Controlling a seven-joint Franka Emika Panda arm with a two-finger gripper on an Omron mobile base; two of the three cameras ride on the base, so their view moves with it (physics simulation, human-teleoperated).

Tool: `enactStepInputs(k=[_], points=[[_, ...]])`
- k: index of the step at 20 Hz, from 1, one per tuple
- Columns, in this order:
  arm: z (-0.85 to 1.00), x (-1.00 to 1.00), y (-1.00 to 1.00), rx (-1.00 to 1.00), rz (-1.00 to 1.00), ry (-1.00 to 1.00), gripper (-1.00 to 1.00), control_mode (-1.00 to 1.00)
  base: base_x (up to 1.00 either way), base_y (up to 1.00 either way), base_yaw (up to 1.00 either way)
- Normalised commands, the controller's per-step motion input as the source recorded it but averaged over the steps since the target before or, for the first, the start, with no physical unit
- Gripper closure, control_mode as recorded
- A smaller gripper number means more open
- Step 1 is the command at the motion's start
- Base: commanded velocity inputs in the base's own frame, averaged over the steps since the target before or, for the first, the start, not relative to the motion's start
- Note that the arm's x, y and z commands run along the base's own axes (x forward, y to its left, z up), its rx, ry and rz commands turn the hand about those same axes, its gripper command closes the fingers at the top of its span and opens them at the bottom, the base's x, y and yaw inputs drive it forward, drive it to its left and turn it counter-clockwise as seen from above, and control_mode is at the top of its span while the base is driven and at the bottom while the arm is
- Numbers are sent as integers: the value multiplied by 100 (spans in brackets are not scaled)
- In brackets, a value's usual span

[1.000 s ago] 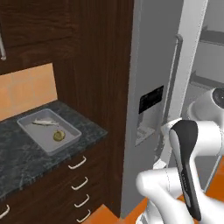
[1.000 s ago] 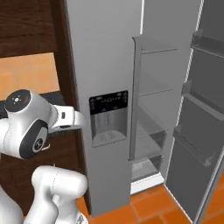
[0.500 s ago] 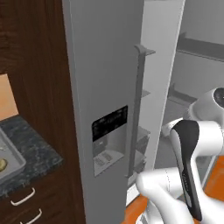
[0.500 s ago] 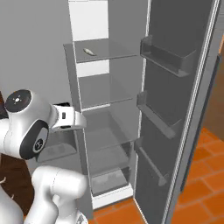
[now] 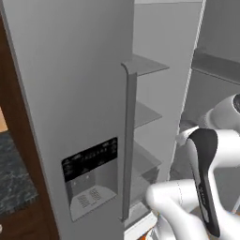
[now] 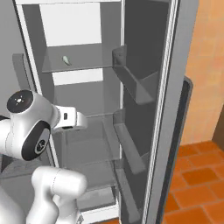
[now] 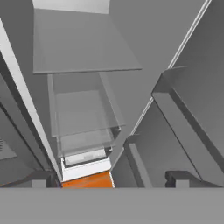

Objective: Place one onion and one fish in each tupperware on the nearby counter, to pack two identical lunches.

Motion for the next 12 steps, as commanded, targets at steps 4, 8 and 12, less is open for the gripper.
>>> enactStepInputs(k=[4, 8, 12], points=[[0, 0, 0, 0, 0, 0, -100, 100, 100, 0, 32], [0, 0, 0, 0, 0, 0, -100, 100, 100, 0, 36], [0, 0, 0, 0, 0, 0, -100, 100, 100, -2, 42]])
